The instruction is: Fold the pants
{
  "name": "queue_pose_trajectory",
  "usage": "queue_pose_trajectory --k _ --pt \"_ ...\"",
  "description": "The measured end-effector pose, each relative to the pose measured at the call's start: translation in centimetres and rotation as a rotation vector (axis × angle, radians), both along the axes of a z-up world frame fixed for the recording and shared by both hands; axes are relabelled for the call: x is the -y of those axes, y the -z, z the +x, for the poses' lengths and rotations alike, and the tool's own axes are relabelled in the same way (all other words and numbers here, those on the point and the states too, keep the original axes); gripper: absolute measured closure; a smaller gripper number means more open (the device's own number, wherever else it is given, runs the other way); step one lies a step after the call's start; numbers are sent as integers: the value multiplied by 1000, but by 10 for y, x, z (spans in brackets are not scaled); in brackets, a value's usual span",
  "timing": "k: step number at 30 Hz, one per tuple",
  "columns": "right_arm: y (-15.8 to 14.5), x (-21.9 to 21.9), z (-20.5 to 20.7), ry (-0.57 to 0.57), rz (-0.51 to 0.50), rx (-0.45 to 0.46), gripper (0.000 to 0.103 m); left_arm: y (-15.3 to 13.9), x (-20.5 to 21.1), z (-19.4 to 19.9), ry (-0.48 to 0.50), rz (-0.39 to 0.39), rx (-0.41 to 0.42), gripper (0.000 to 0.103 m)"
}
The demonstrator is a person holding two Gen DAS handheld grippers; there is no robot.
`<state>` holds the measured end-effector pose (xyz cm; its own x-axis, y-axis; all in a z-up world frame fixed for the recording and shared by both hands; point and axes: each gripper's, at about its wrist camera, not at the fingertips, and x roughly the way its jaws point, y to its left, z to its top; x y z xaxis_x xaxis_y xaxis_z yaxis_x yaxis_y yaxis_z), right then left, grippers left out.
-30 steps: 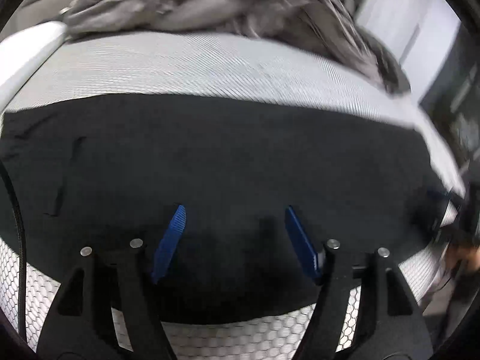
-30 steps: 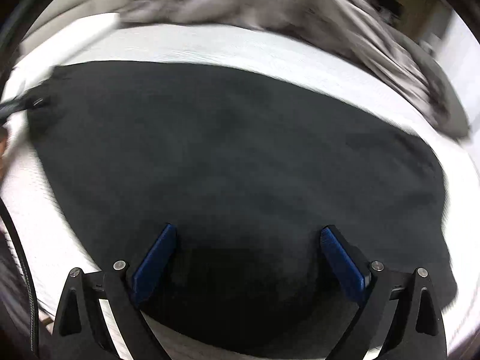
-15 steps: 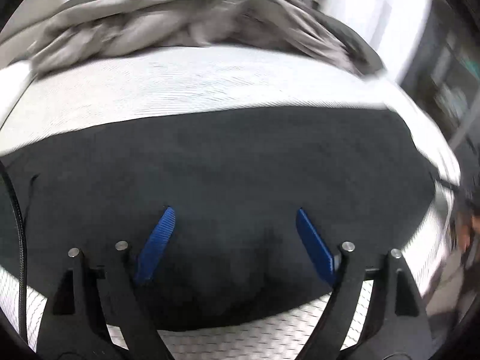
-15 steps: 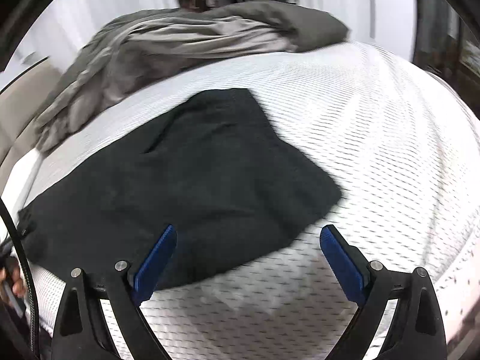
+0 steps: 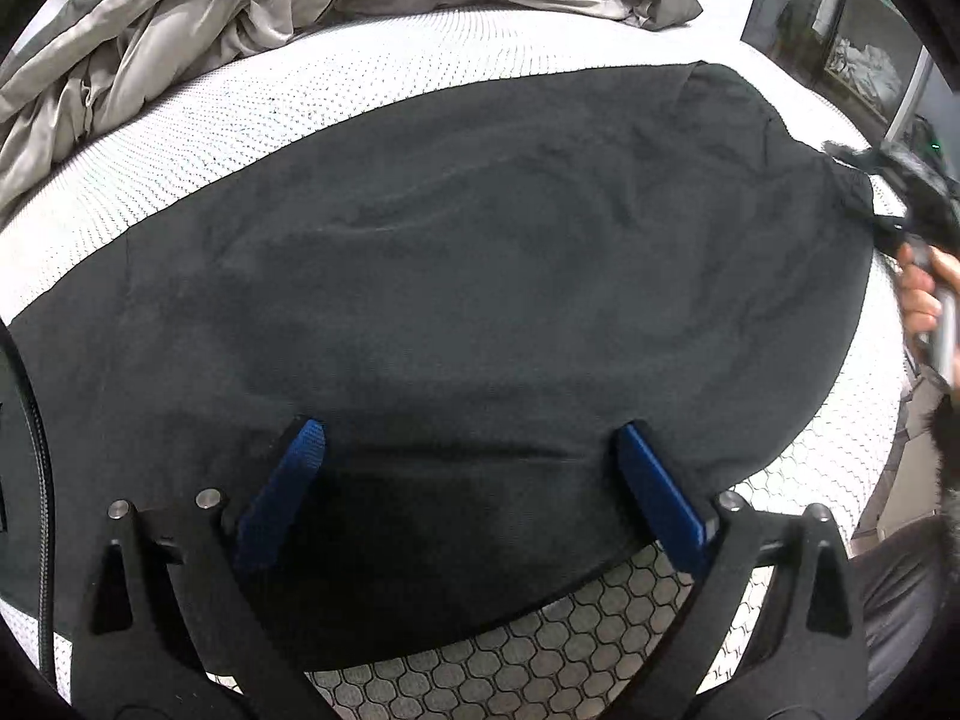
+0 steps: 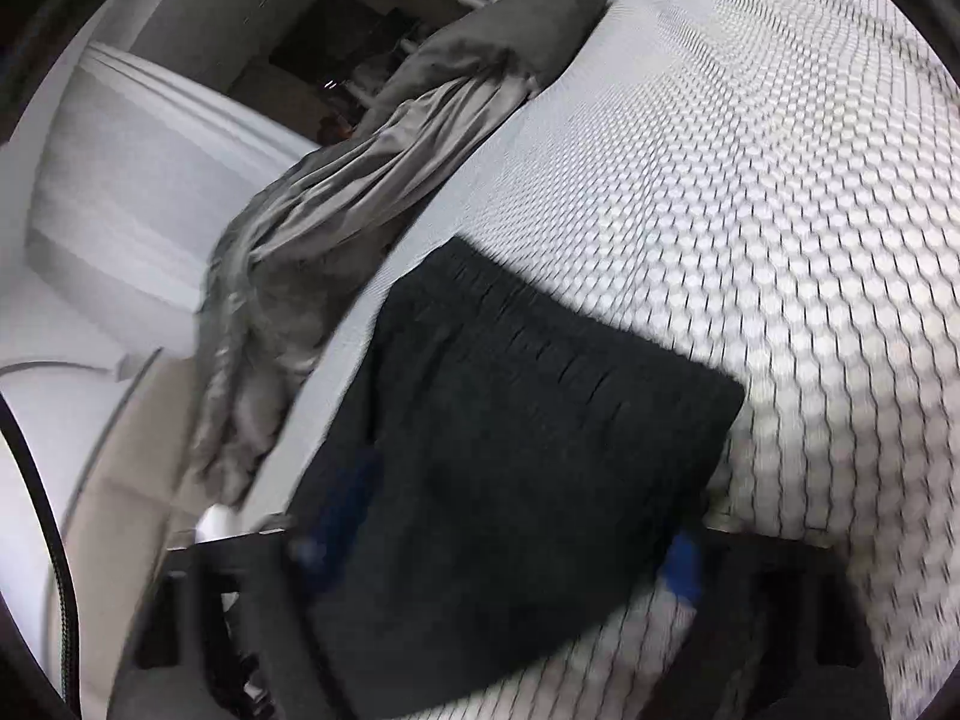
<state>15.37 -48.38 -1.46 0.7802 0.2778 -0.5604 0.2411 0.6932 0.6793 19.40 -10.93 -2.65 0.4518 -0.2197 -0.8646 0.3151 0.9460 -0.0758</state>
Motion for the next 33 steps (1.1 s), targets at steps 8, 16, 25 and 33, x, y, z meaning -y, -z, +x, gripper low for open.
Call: queue_pose_trajectory --k 8,16,25,33 --pt "-82 -69 -5 -24 -157 150 86 -35 -54 -9 -126 -192 68 6" --pt "-105 -270 -3 -805 -120 312 30 -47 -144 -5 -357 -390 65 6" --pt "-85 -221 -17 -555 -354 161 28 -27 -161 0 -374 -481 -20 20" --pt "-26 -184 -4 -507 -347 -92 28 -18 -104 24 -224 -626 -101 65"
